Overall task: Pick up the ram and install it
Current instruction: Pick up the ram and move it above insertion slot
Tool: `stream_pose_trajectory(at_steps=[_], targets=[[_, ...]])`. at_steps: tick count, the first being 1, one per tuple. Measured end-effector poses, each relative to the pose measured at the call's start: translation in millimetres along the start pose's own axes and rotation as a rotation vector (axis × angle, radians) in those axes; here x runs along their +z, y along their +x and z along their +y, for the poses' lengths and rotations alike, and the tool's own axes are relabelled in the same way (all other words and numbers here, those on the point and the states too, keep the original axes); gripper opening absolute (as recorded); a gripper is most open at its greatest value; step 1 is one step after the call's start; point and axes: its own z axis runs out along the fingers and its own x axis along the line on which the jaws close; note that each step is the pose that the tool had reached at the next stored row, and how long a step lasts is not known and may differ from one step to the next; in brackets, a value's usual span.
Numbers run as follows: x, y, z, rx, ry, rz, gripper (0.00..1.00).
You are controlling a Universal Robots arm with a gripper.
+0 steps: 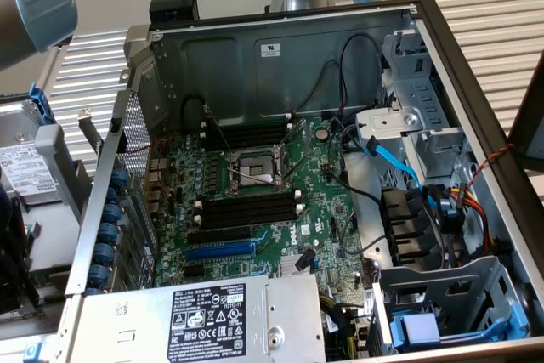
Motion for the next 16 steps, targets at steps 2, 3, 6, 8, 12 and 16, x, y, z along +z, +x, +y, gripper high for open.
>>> stream_pose_trajectory(at_steps=[2,3,6,8,12,16], targets=[[0.0,0.0,0.0,0.0,0.0,0.0,0.15],[0.0,0.0,0.0,0.0,0.0,0.0,0.15],[0.0,0.0,0.0,0.001,0.0,0.0,0.15],[-1.9,0.0,0.0,0.005,0.0,0.0018,0.15],[-14.5,0.1,0.6,0.013,-0.0016,0.0091,0.15],[-28.9,0.1,1.1,0.023,-0.0022,0.0133,0.15]])
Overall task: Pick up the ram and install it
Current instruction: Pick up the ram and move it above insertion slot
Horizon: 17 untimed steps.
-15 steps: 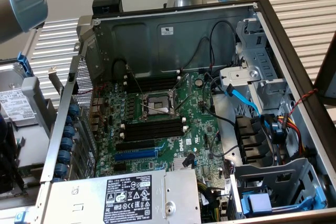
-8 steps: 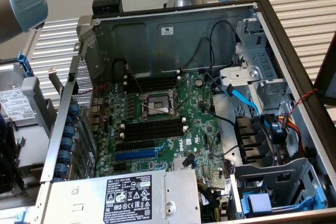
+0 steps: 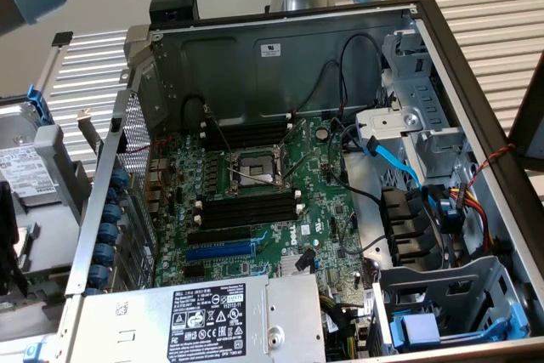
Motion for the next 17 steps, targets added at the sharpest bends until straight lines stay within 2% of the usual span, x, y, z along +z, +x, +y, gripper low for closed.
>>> stream_pose_trajectory(at_steps=[4,6,17], targets=[[-14.4,0.2,0.4,0.011,-0.0008,0.0045,0.15],[-18.6,0.3,0.7,0.017,-0.0012,0.0056,0.15],[-18.6,0.3,0.6,0.018,-0.0011,0.0056,0.15]])
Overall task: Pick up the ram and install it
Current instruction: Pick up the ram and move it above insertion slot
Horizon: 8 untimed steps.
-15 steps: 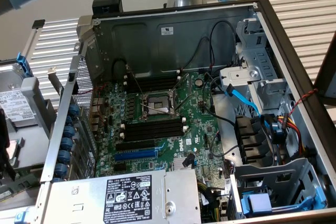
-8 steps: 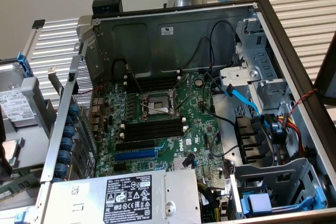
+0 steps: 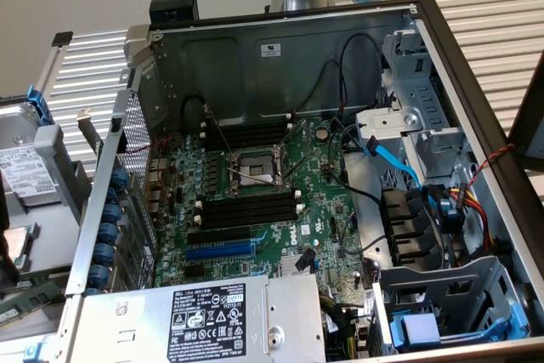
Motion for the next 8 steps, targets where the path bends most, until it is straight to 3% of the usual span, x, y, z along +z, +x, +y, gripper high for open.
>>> stream_pose_trajectory(at_steps=[4,6,8], targets=[[0.0,0.0,0.0,0.0,0.0001,0.0,0.15],[0.0,0.0,0.0,0.0,-0.0001,0.0001,0.22],[0.0,0.0,0.0,0.0,-0.0001,0.0,0.22]])
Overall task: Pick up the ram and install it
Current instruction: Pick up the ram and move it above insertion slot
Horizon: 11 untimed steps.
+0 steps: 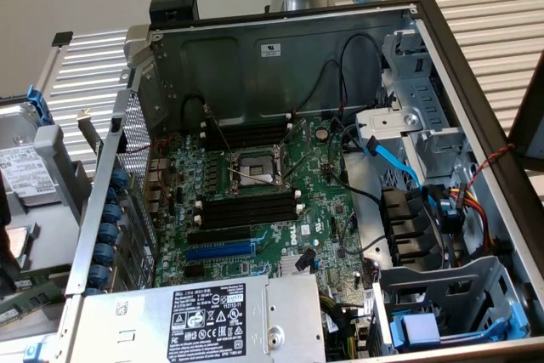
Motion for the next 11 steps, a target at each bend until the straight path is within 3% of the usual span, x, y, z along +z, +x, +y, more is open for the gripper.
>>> stream_pose_trajectory(at_steps=[1,5,11], targets=[[0.1,0.0,0.0,0.0,0.0001,0.0,0.29],[1.1,0.0,0.0,0.0,-0.0001,0.0,0.29],[12.1,-0.3,-0.5,0.0,0.0015,-0.0017,0.29]])
